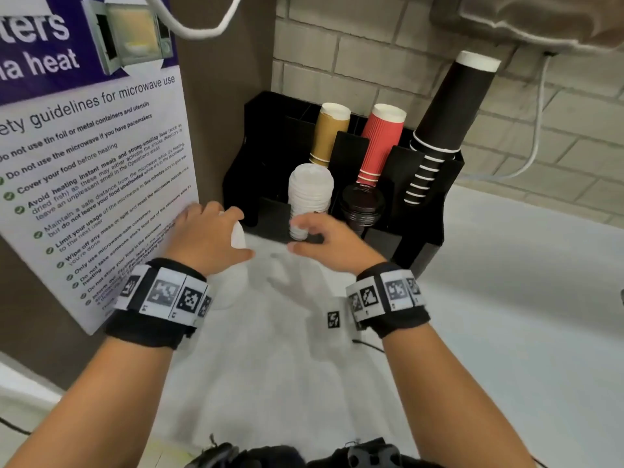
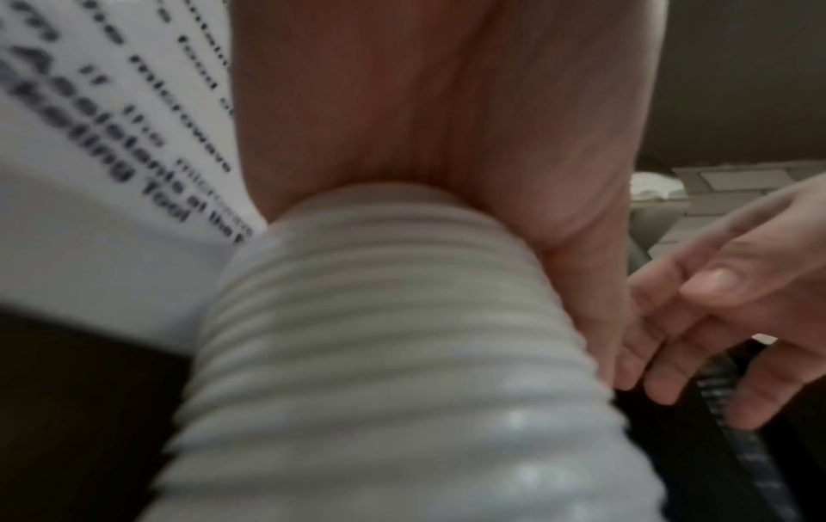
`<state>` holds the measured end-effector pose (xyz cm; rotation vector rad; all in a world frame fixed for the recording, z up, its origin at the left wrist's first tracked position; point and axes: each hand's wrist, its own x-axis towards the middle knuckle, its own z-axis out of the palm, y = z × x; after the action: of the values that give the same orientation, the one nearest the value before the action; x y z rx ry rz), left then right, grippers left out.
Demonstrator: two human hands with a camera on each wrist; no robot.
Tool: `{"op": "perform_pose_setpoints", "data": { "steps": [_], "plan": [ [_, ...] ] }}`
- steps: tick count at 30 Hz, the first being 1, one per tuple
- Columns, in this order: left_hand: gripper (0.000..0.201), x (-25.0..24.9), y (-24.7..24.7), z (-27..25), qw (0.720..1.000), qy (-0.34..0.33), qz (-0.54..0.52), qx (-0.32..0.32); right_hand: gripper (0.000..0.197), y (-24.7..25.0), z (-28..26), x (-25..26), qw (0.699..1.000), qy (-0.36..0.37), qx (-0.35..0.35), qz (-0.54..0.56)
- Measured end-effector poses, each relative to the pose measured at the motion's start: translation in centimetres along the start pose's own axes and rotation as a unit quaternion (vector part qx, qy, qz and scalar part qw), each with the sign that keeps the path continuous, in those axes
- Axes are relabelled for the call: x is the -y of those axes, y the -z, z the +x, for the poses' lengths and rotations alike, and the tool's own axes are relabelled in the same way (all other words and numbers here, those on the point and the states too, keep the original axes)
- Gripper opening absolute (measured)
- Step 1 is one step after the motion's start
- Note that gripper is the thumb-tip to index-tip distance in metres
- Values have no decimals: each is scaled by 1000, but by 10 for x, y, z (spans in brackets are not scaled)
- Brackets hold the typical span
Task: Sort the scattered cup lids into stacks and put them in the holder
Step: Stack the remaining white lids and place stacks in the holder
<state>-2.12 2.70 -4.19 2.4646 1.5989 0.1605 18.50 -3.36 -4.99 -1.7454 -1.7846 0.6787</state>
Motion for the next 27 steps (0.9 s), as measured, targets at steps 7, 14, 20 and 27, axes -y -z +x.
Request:
{"op": "perform_pose_setpoints", "data": {
  "steps": [7,14,20,27],
  "plan": [
    [51,-22,-21,-2,994,-15,101,-25,63,-47,-5,-5,984,-80,89,134],
    [49,-44,-28,8,994,-100,45,-26,82,-52,-15,-22,971,-100,97,195],
    [57,-88,-37,20,977,-212,31,2,90,-28,-30,-49,973,-106,23,206],
    [47,-127,-44,28,945,-312,-96,24,97,-12,-49,-70,964,-106,-87,227]
  ]
}}
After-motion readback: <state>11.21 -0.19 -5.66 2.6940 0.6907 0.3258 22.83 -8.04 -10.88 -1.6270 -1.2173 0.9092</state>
